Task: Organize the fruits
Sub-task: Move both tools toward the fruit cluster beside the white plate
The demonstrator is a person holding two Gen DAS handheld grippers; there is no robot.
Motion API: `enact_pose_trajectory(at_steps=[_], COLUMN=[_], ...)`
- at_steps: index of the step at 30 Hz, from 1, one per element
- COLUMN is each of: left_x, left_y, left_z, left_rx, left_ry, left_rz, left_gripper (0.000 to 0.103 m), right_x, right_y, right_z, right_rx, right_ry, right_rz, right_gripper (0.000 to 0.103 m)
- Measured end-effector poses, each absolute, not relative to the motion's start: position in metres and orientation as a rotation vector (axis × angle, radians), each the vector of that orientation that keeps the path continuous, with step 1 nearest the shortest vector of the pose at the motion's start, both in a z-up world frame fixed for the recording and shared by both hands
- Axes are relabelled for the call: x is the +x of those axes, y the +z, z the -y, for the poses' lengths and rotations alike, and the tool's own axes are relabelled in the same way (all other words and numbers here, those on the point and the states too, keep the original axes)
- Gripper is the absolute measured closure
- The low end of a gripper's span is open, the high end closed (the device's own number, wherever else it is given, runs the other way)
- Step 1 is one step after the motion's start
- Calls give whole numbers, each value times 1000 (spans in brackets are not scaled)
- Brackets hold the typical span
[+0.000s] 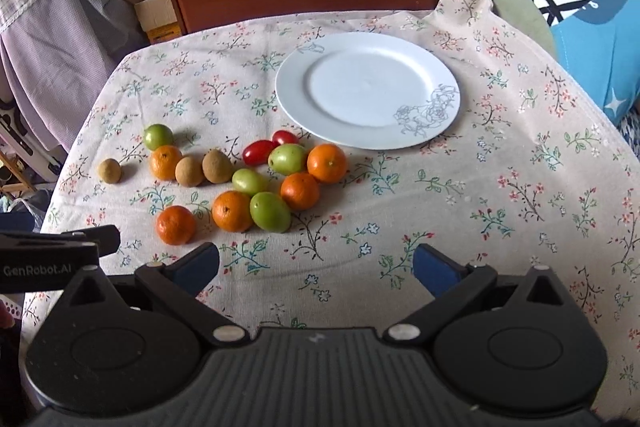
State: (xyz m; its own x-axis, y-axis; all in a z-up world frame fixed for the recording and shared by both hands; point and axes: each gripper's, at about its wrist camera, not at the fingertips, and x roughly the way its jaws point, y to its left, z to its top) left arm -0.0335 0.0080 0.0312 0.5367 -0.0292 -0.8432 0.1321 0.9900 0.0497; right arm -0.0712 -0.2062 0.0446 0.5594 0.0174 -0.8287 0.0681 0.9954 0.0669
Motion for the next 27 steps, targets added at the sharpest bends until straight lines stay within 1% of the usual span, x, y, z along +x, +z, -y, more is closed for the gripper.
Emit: enact_pose_trajectory(at_steps=[5, 9, 12, 27], left_x=[-30, -29, -30, -28], left_y=[28, 19, 16, 15], left_z=[-7, -2, 1, 2], left_rx=[130, 153, 177, 167], left_ry=[-74, -68, -63, -48], left_rz=[-1006, -1018, -1010, -1002], left_gripper=[0, 0, 0, 0], right_x=[-59, -56, -55, -52], right_y=[44, 34, 26, 19], right_z=[202, 205, 199, 186], right_rx=[-12, 60, 9, -19], right_ry=[-85, -98, -131, -105], right_rz=[-969, -997, -1010, -1040], right_gripper=[1, 1, 1, 1])
